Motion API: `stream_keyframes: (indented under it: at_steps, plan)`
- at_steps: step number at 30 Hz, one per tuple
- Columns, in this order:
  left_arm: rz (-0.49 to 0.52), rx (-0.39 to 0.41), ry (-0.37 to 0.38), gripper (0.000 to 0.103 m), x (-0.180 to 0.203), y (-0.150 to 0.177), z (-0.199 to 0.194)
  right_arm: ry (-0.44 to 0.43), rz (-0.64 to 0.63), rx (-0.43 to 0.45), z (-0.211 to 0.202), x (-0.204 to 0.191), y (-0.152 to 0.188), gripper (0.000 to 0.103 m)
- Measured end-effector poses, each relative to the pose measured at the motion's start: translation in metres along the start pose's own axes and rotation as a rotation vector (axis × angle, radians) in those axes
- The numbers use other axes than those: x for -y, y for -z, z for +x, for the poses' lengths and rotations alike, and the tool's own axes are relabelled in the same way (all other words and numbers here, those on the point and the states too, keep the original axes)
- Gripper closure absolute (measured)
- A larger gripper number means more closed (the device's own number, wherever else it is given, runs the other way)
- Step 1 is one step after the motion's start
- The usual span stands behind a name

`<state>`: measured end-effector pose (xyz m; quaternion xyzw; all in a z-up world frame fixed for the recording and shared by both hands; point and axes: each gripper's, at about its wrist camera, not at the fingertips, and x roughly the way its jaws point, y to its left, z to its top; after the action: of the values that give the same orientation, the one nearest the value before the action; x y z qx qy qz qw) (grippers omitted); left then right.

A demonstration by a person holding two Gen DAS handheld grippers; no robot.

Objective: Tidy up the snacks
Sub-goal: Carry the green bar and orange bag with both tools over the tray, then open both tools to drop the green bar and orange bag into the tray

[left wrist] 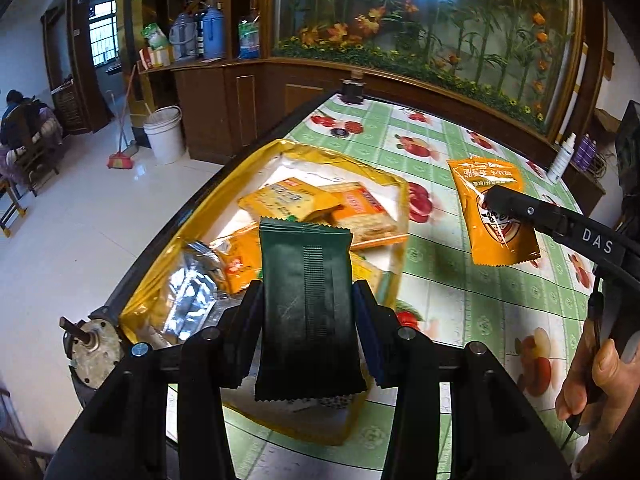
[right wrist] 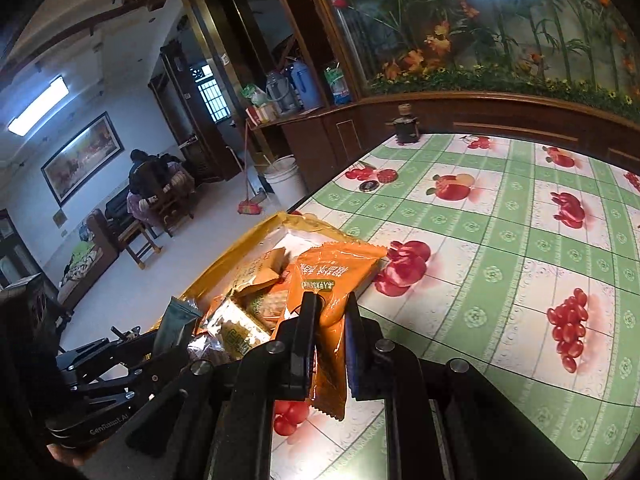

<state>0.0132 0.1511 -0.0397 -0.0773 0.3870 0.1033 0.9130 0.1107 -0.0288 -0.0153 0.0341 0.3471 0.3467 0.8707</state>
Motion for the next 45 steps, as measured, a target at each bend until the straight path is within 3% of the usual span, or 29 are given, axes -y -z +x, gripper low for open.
stream_keyframes:
  at_steps: [18, 40, 43, 45]
  plan:
    - [-0.02, 0.018, -0.113, 0.06, -0.029, -0.013, 0.023, -0.088, -0.052, -0.059, 0.064, -0.043, -0.011, 0.091]
    - [-0.02, -0.012, -0.173, 0.06, -0.04, -0.021, 0.051, -0.087, -0.024, -0.134, 0.123, -0.032, -0.011, 0.09]
    - [-0.034, -0.01, -0.175, 0.06, -0.042, -0.02, 0.051, -0.07, -0.022, -0.141, 0.127, -0.03, -0.008, 0.086]
    - [-0.042, -0.006, -0.185, 0.055, -0.043, -0.02, 0.048, -0.048, -0.015, -0.141, 0.126, -0.027, -0.007, 0.075]
